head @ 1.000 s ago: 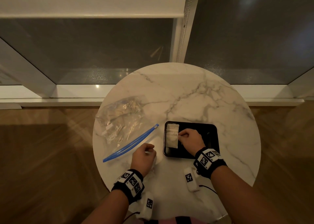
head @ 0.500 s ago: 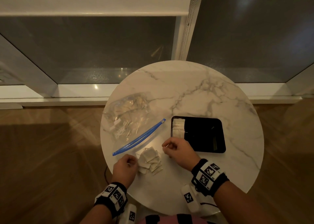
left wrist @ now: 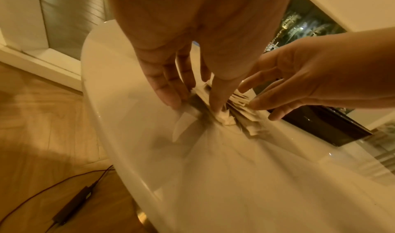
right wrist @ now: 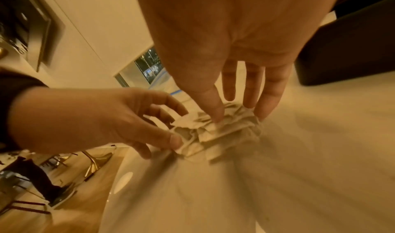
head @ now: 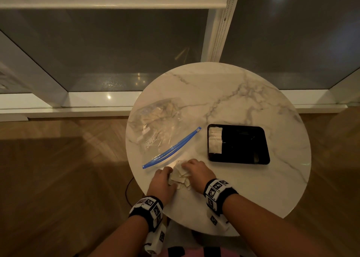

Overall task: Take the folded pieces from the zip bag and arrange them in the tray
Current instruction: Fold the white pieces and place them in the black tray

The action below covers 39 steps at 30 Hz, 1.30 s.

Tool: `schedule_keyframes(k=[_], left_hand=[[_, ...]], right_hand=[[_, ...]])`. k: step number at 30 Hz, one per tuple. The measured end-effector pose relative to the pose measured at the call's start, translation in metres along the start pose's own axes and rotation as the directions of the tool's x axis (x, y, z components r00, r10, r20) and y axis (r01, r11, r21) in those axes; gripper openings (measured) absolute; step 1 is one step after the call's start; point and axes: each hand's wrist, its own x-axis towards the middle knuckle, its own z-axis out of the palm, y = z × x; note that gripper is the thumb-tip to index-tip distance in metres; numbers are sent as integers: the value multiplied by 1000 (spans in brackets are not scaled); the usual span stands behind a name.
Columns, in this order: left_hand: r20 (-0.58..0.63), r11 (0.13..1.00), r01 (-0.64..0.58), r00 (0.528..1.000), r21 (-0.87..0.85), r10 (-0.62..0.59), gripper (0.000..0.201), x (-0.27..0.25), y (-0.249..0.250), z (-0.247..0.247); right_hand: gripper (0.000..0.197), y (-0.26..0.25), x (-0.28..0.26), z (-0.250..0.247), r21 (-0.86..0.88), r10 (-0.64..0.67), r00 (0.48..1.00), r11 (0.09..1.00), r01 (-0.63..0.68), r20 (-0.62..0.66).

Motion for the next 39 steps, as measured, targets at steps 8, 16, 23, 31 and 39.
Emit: schedule_keyframes(k=[8,16,23,31,39], left_hand=[[16,997,-70,997,-40,71,50,-5,-3,-2],[-77,982,-49,996,-180,36,51,-14,-3,-15],[-81,894,10,995,-448,-52,36,-9,12,-19],[-44,886,6,999,-463,-29,10,-2,24,-13],[-3,851,20,1000,-525,-26,6,-1,33,-11]], right_hand=[[29,-8,0,9,-70,90,987,993,-100,-136],[21,-9,-5,-3,276,220,943,950,-149,-249],[11,-11,-9,-13,668,275,953,734,-125,-124],[13,2,-16,-11,806,324,946,565,-177,-20],[16,16,-20,-8,790,306,952,590,-168,-27]])
